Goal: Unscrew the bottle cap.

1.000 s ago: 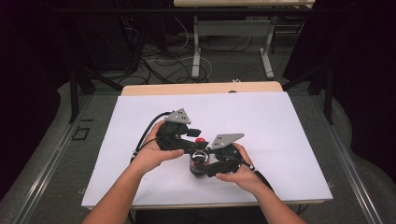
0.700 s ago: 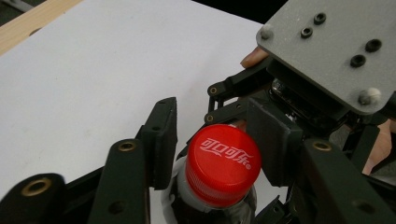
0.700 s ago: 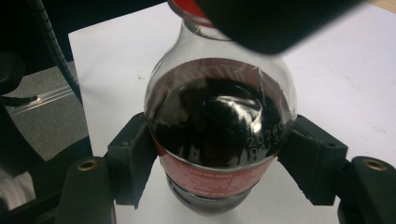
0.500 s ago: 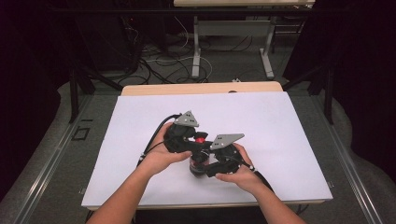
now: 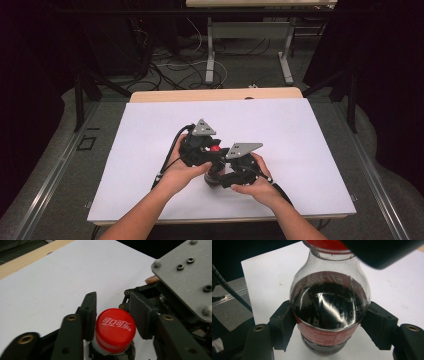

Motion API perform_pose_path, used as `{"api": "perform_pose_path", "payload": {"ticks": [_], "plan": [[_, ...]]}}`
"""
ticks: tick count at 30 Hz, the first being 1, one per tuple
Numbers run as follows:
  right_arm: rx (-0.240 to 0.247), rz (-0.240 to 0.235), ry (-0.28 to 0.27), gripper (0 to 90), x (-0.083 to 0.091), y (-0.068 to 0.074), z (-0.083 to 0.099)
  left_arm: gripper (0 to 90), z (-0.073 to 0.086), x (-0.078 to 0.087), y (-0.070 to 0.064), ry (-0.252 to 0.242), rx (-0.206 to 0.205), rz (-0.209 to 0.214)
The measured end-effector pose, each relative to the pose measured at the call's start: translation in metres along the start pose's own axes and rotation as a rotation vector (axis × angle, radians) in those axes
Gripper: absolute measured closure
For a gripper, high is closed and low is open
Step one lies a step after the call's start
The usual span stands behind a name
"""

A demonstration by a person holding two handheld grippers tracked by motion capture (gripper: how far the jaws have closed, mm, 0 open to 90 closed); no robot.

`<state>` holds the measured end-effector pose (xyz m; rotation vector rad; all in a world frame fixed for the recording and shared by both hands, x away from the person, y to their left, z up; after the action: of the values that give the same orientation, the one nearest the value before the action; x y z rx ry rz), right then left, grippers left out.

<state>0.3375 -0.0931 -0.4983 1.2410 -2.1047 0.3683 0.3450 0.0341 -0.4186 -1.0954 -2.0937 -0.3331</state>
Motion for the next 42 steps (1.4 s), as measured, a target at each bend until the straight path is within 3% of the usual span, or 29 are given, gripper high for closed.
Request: {"api": "perform_pose_path", "payload": {"ticks": [5,9,13,15,19,20,21,24,26,30,34,38,42], "plan": [[-0.002,-0.003,0.009,31.3,-0.001,-0.001,0.001,45.5,-0.001,0.009,0.004,-0.009,-0.01,0.036],[0.001,-0.013,0.007,31.3,0.0,0.0,0.001,41.5,0.0,0.018,0.008,0.002,-0.045,0.075],[0.003,-0.018,0.009,31.3,0.0,0.001,0.0,44.8,0.002,0.025,0.013,0.024,-0.097,0.096],[0.006,-0.022,0.009,31.3,0.0,0.001,0.0,45.4,0.003,0.029,0.015,0.053,-0.127,0.121],[0.015,-0.038,0.013,31.3,0.0,0.003,0.0,46.3,0.003,0.03,0.02,0.059,-0.19,0.184],[0.017,-0.038,0.002,31.2,0.0,0.003,0.0,46.5,0.003,0.029,0.02,0.056,-0.189,0.198],[0.023,-0.041,0.002,31.2,0.0,0.004,0.0,46.7,0.003,0.028,0.022,0.066,-0.217,0.207],[0.029,-0.052,0.001,31.3,-0.001,0.005,0.0,48.7,0.004,0.026,0.024,0.075,-0.234,0.213],[0.032,-0.052,0.002,31.3,0.0,0.006,-0.001,49.8,0.004,0.024,0.025,0.077,-0.242,0.222],[0.046,-0.071,0.014,31.3,0.0,0.008,-0.001,52.3,0.006,0.02,0.028,0.072,-0.212,0.276],[0.052,-0.066,0.009,31.3,-0.002,0.009,0.0,54.0,0.007,0.016,0.027,0.074,-0.21,0.285],[0.051,-0.064,0.011,31.3,-0.003,0.009,0.0,59.8,0.006,0.014,0.024,0.065,-0.214,0.283],[0.048,-0.055,0.01,31.3,-0.003,0.008,0.0,61.0,0.005,0.013,0.02,0.059,-0.193,0.242]]}}
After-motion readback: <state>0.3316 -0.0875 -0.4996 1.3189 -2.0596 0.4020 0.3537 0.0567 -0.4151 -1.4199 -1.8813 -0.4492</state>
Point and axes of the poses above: each handheld gripper's, and its own axes: x roughly backward along the jaws, z roughly out of its underside, y roughly to its left, the point moved 3 cm from there along -x, roughly forward along the jaws, and after that the axes turned 8 degrees about y, right-handed, at the moved point
